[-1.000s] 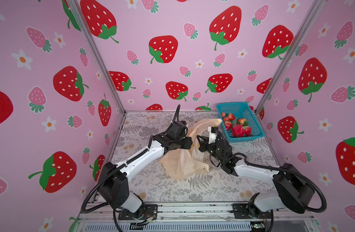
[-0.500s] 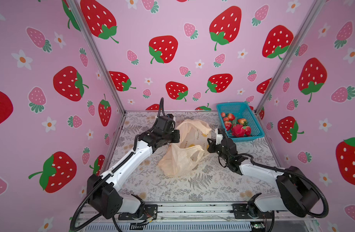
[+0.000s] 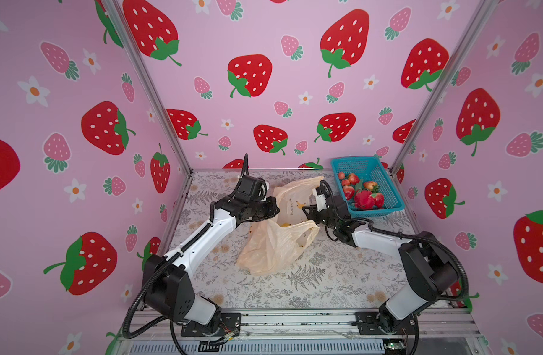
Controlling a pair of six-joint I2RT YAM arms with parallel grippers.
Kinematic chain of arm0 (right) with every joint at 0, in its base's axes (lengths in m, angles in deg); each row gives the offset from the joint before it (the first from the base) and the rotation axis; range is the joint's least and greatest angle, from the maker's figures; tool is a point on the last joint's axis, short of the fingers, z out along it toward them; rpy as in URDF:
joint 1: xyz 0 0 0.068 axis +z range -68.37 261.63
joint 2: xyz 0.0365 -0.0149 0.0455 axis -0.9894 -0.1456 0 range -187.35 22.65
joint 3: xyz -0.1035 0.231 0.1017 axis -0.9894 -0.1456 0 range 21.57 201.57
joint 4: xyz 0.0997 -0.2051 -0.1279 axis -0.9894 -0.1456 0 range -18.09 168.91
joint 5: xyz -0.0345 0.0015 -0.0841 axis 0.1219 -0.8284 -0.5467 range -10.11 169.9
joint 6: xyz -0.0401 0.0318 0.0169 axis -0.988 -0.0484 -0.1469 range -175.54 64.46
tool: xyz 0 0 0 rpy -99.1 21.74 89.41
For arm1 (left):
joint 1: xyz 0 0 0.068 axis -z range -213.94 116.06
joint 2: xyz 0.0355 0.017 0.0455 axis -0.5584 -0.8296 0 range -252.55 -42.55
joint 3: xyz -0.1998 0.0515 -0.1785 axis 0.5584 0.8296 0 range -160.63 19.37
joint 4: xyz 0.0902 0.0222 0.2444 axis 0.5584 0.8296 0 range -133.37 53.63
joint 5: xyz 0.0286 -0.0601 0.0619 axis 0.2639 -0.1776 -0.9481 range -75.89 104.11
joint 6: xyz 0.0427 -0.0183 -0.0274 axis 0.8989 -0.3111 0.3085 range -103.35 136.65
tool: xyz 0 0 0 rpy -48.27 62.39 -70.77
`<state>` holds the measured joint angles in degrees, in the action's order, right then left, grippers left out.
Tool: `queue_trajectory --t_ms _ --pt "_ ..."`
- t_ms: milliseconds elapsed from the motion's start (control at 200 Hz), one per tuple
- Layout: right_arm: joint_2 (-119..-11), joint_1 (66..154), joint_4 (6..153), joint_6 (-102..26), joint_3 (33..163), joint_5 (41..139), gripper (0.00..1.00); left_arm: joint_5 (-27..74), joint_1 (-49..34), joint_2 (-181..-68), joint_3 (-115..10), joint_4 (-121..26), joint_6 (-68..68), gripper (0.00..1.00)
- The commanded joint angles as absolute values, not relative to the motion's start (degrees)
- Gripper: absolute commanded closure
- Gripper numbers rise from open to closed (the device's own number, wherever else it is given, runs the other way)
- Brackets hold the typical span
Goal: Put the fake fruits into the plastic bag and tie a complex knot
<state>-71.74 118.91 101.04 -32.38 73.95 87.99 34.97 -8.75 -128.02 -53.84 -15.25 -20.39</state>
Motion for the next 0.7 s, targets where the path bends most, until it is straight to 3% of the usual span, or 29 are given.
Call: queue_trajectory --t_ms 0,70,175,320,475,695 --pt "-70.2 118.1 94.0 -38.0 76.5 90.8 0.55 37.1 -10.9 -128.1 -56.2 -17.5 -24.4 1.00" --pt "-66.4 117.3 91.5 -39.5 75.2 89.6 0.49 37.9 -12.9 -127.4 -54.6 -19.5 -26.7 1.00" --pt "-59.8 115.6 87.8 -40.9 72.3 88.5 0.23 38.2 -15.2 -126.0 -52.3 -22.4 -28.8 1.00" --pt "-51.9 112.8 84.2 -41.4 68.5 85.3 0.03 38.7 -16.4 -125.5 -50.8 -24.3 -28.2 1.00" --pt "-53.3 106.7 83.1 -42.0 70.5 82.2 0.00 41.4 -18.6 -125.5 -49.8 -25.3 -28.3 1.00" --pt "-73.0 100.3 79.8 -43.1 86.3 80.1 0.00 42.1 -19.2 -125.1 -49.8 -25.0 -26.9 1.00"
